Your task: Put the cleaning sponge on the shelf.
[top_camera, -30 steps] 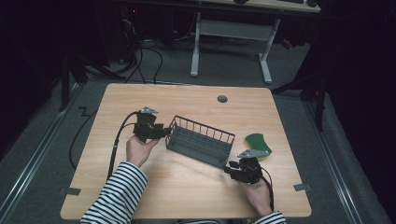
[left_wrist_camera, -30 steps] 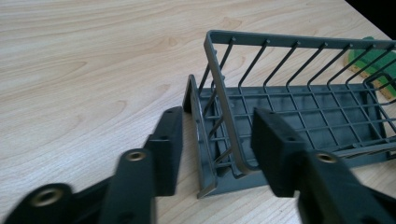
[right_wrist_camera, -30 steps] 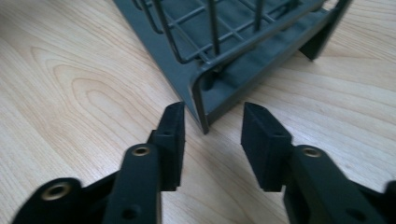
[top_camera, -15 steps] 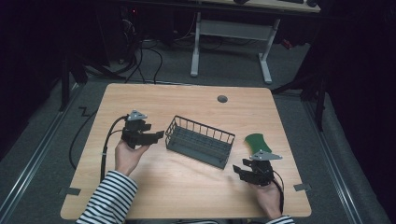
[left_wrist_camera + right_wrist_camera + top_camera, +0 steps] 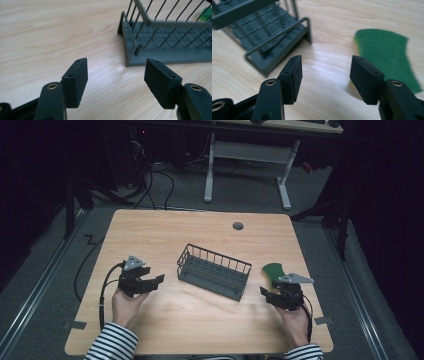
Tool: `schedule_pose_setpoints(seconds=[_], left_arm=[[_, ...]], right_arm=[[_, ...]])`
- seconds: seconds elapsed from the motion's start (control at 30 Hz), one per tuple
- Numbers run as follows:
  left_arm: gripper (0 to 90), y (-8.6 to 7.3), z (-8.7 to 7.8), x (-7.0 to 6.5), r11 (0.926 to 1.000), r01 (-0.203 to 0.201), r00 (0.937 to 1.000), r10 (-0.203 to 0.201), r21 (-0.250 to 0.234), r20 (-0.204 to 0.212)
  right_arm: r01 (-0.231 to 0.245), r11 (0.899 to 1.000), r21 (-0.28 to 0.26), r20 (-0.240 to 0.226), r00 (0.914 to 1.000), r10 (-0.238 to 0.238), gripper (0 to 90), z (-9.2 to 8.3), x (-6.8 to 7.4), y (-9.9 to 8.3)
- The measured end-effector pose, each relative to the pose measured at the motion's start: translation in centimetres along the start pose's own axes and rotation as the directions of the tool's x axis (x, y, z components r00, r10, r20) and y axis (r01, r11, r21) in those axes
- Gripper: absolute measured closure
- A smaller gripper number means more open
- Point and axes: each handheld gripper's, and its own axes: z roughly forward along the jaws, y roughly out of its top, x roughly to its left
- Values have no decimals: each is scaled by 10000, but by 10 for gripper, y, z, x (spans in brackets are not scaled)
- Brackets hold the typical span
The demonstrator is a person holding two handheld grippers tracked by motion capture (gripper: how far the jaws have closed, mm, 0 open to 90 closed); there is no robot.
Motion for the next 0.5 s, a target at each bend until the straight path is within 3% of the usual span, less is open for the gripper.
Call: schedule_pose_setpoints(seconds=[0.13, 0.33, 0.5], left_arm=[[350, -19, 3, 0, 9993, 122, 9999, -120, 344, -44], [335, -37, 10, 0, 9972, 331, 9994, -326, 664, -91], [319, -48, 14, -1, 9945, 354, 9992, -336, 982, -199]], right_arm=[[-246, 9997, 95, 407, 9989, 242, 413, -3, -16, 8], [-560, 9979, 326, 668, 9963, 538, 404, -3, -32, 15], [-916, 9903, 1042, 676, 9941, 849, 382, 0, -46, 27]])
